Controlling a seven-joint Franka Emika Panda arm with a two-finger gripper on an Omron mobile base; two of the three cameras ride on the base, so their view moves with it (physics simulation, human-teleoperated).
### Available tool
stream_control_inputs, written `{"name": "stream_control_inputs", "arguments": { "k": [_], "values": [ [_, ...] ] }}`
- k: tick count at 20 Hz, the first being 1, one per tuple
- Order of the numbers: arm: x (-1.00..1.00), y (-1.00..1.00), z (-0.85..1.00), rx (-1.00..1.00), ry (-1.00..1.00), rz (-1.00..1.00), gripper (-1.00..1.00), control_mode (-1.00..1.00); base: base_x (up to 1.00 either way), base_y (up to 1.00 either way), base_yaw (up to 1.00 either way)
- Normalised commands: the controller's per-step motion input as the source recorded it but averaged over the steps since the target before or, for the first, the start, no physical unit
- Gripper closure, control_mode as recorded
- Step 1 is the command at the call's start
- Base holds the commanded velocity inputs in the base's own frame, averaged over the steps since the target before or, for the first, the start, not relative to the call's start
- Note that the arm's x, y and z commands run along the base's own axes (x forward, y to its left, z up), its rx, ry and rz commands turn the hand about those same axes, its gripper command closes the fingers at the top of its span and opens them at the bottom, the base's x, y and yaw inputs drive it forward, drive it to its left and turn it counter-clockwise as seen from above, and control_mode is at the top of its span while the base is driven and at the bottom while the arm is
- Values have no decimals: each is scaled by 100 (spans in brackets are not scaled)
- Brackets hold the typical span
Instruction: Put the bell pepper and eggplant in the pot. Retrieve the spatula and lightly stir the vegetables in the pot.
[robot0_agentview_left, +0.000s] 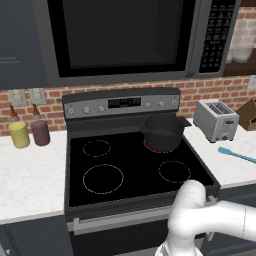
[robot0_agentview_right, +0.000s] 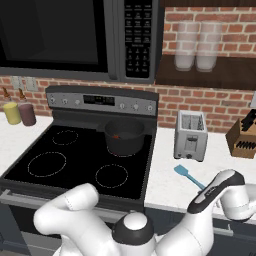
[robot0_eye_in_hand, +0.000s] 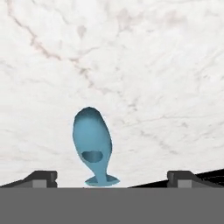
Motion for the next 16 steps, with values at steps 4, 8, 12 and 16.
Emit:
{"name": "stream_control_inputs", "arguments": {
  "k": [4,8,12,16],
  "values": [
    [23,-18,-30,1,0,-5,-100,-100,0,0,0],
    [7,-10,-32,0,0,-2,-100,-100,0,0,0],
    [0,-14,-33,0,0,0,-100,-100,0,0,0],
    [-4,-11,-34,-1,-3,0,-100,-100,0,0,0]
  ]
}}
